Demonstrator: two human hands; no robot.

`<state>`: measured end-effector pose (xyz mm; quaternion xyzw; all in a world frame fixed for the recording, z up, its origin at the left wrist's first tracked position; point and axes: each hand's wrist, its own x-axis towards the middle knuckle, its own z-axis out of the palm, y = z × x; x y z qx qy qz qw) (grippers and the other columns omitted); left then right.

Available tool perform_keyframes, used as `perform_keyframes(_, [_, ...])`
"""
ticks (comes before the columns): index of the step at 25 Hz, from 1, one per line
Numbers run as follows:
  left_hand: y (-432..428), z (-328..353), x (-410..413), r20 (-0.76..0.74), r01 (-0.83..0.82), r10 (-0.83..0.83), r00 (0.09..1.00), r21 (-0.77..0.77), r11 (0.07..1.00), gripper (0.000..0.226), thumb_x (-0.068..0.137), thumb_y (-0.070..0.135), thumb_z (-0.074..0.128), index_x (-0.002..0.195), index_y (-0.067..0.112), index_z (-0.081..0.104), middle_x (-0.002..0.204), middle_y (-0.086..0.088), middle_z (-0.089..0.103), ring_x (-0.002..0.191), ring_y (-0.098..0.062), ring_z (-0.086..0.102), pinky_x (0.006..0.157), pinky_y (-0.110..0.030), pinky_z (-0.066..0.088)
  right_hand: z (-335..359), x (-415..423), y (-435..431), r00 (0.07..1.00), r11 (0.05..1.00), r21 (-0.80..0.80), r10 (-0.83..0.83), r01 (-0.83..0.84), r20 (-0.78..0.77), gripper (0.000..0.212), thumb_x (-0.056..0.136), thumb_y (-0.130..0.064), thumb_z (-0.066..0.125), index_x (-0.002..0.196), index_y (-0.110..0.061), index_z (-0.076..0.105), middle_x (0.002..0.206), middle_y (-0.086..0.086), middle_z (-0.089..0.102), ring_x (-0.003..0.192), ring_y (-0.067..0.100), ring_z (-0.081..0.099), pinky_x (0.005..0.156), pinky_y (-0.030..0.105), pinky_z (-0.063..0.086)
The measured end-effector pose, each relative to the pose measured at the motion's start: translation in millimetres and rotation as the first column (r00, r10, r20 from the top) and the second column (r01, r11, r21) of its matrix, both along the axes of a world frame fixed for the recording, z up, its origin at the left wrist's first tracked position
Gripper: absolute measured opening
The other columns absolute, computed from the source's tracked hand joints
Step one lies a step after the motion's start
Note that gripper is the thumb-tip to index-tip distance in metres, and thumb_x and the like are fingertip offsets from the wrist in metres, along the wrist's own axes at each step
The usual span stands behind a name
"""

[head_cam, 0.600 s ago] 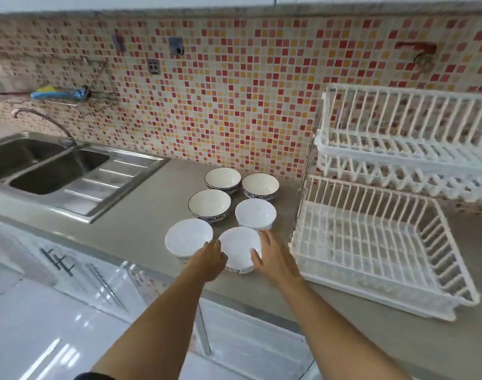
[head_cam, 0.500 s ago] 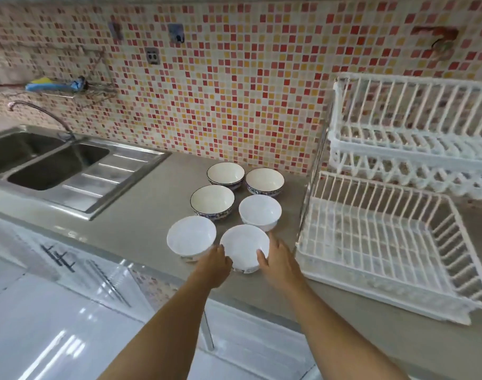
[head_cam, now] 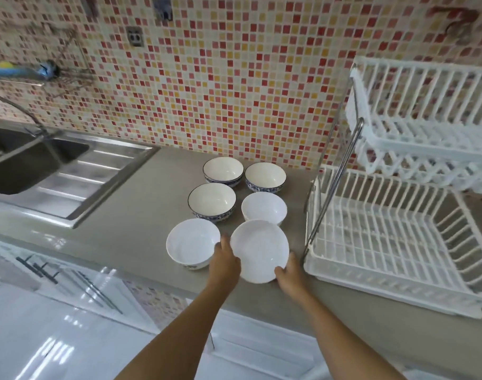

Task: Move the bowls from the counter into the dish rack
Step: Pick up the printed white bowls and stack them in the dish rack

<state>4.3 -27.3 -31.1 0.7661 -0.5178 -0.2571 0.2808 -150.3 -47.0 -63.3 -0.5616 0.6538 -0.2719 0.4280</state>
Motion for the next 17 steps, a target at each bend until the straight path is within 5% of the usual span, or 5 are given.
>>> perform_keyframes(3, [-12.1,46.8,15.7,0.057,0.122,-0.114,0.992,-0.166,0.979,0.060,0.090,0.004,0.041,0.145,0.027,0.030,0.133,-0.013,0.049,0.112,-0.037,0.054,0.090,-0.042,0.044,46.6,-2.9,1.9,0.993,0.987,-0.160,0.037,-0.019,0.109,0.042,0.091,-0.004,0.049,0.126,-0.022,0.035,0.127,0.008,0.052,0.112,0.031,0.057,0.090,0.047,0.052])
perform_keyframes(6, [-20.2,120.8,22.1,-0.183,0.210,-0.305,0.935,-0.408,0.889,0.042,0.088,0.027,0.047,0.129,0.034,0.043,0.126,0.002,0.057,0.110,-0.024,0.058,0.091,-0.039,0.053,130.8,1.9,-5.9,0.942,0.939,-0.334,0.032,0.086,0.334,0.037,0.094,-0.030,0.053,0.122,-0.032,0.029,0.126,-0.003,0.048,0.108,0.011,0.054,0.093,0.033,0.048])
perform_keyframes(10, [-25.2,221.8,6.3,-0.420,0.154,-0.518,0.745,-0.646,0.747,0.027,0.084,0.029,0.046,0.109,0.039,0.048,0.106,0.024,0.058,0.094,0.001,0.060,0.067,-0.007,0.050,250.7,-5.1,-2.8,0.856,0.840,-0.528,0.178,0.126,0.486,0.057,0.074,-0.077,0.039,0.111,-0.036,0.028,0.116,-0.004,0.047,0.099,0.002,0.052,0.086,0.024,0.046])
perform_keyframes(14, [-28.8,289.1,-22.1,-0.348,0.137,-0.627,0.697,-0.793,0.593,0.013,0.088,0.030,0.040,0.096,0.036,0.047,0.100,0.022,0.061,0.090,0.010,0.064,0.071,-0.004,0.050,319.5,-43.0,4.2,0.850,0.736,-0.671,0.291,0.094,0.439,0.035,0.086,-0.048,0.055,0.104,-0.037,0.028,0.123,0.007,0.050,0.100,0.007,0.058,0.078,0.019,0.051])
perform_keyframes(17, [-29.9,325.9,-55.0,-0.219,0.240,-0.689,0.690,-0.829,0.504,0.016,0.088,0.039,0.034,0.100,0.033,0.043,0.099,0.018,0.057,0.088,0.015,0.060,0.074,-0.001,0.048,354.8,-97.7,-2.3,0.864,0.641,-0.766,0.357,0.051,0.356,0.052,0.077,-0.048,0.069,0.110,-0.037,0.031,0.124,0.009,0.052,0.100,0.007,0.062,0.079,0.017,0.052])
